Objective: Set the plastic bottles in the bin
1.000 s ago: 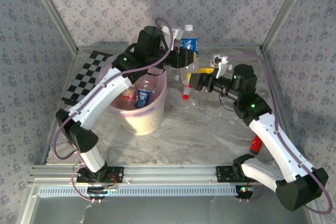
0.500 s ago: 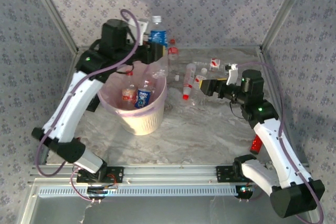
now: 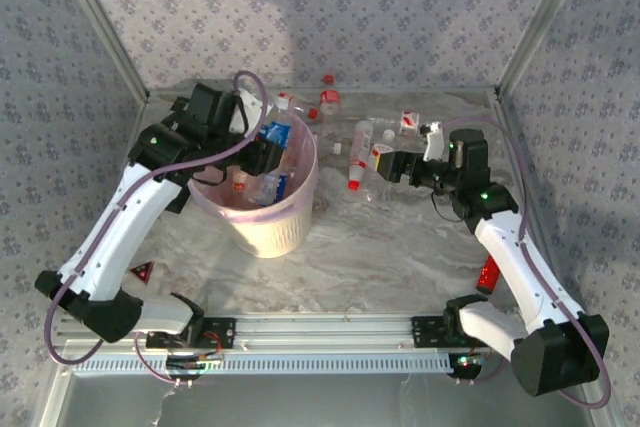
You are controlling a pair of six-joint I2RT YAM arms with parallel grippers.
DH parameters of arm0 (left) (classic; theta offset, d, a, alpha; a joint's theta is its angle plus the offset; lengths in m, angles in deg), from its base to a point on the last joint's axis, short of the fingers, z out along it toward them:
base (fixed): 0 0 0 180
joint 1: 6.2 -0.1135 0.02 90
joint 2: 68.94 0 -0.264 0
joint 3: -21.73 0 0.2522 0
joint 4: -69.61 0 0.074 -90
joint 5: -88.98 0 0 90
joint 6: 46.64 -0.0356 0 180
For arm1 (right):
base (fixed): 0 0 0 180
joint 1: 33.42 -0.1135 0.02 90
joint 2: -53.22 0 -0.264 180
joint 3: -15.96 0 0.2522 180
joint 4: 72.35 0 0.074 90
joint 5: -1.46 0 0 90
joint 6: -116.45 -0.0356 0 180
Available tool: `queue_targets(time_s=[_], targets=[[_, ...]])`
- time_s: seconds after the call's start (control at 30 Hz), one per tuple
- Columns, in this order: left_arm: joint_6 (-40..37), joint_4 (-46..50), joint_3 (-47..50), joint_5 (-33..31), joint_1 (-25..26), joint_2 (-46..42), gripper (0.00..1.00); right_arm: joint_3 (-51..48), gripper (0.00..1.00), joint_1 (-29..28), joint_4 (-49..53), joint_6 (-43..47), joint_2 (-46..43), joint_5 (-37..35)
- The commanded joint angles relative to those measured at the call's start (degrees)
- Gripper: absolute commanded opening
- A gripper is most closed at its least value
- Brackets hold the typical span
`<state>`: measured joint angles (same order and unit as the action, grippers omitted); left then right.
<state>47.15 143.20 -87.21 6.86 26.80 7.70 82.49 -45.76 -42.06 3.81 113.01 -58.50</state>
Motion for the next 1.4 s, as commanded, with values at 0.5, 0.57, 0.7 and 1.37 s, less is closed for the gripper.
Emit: queue_targets(time_s=[0.5, 0.57, 0.7, 1.37], targets=[[-1.91, -3.34, 16.40, 1.79, 0.05, -0.01, 0.15, -0.53, 0.90, -0.40, 1.43, 1.01, 2.26, -1.05], [-1.67, -3.16, 16.93, 0.60, 0.12, 0.24, 0.31, -0.57, 0.90, -0.36, 1.64, 1.25, 2.33, -1.42], [-0.52, -5.78, 16.69, -1.38, 0.56, -1.74, 0.61, -0.65, 0.90, -0.39, 2.10, 1.11, 2.59, -2.19], [2.66, -10.00, 15.19, 2.36, 0.83, -8.61, 0.55, 0.31, 0.90, -0.49, 4.05, -0.70, 5.66, -5.16]])
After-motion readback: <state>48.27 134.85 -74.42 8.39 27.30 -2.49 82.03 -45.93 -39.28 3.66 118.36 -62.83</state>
